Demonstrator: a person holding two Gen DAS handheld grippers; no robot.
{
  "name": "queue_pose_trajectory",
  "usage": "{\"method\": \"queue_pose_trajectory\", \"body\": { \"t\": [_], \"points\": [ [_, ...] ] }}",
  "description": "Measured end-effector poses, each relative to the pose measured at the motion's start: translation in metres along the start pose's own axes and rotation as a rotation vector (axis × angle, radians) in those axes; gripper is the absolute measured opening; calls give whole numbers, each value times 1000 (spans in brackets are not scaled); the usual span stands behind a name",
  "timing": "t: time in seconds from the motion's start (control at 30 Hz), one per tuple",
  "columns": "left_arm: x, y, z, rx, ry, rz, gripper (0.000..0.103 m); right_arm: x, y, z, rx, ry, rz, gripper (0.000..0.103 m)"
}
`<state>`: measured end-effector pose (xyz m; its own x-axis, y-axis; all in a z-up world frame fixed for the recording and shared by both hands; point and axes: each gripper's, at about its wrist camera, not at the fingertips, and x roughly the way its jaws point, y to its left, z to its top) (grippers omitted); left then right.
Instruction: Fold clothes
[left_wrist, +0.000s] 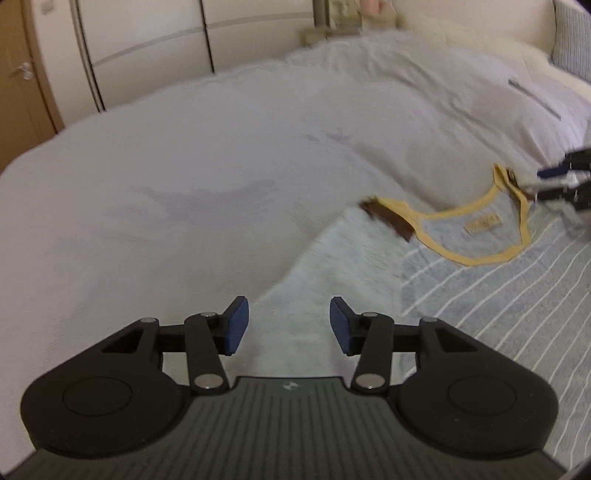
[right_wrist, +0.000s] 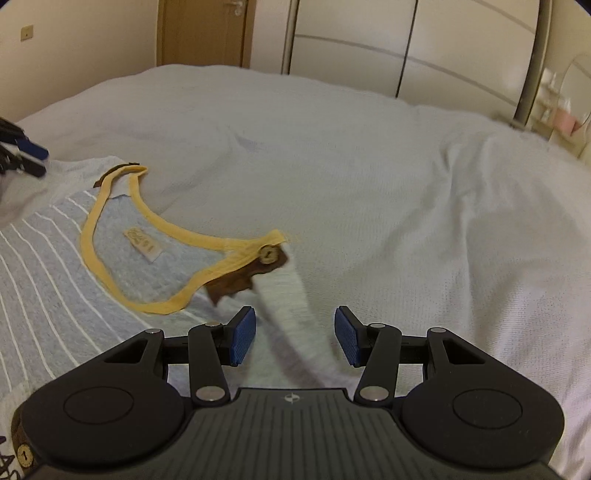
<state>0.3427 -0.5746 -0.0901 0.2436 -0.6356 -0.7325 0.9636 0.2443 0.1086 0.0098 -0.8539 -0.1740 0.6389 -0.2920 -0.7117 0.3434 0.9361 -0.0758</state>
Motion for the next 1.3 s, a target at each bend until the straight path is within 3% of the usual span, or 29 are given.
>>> {"method": "queue_pose_trajectory", "body": {
  "t": [0.13, 0.2, 0.27, 0.33, 0.4, 0.43, 0.47, 0.53, 0.7, 0.97, 1.3],
  "points": [
    [18, -8, 19, 13, 67, -19, 44, 15, -18, 18, 21, 77, 73, 49],
    [29, -10, 32, 4, 86, -41, 46, 25, -20, 24, 21, 118, 113, 37],
    [47, -22, 43, 32, 118, -69, 48, 33, -22, 28, 19, 156, 148, 8],
    [64, -24, 47, 37, 161, -78, 48, 38, -20, 27, 7, 177, 146, 2],
    [80, -23, 49, 25, 205, -92, 48, 37, -21, 29, 2, 178, 137, 1],
    [82, -21, 49, 9, 214, -106, 42, 35, -21, 30, 1, 173, 131, 0],
    [80, -16, 49, -11, 214, -130, 22, 33, -22, 32, 0, 167, 124, 0],
    [72, -5, 50, -51, 195, -157, 0, 28, -24, 40, -10, 148, 97, 0],
    [43, 17, 61, -73, 79, -126, 1, 17, -33, 74, -41, 101, 43, 0],
    [26, 35, 82, -95, -36, -34, 1, 15, -21, 110, -67, -12, -49, 0],
    [60, 26, 74, -91, -20, 87, 1, 46, 2, 114, -92, -67, -110, 0]
  ]
}}
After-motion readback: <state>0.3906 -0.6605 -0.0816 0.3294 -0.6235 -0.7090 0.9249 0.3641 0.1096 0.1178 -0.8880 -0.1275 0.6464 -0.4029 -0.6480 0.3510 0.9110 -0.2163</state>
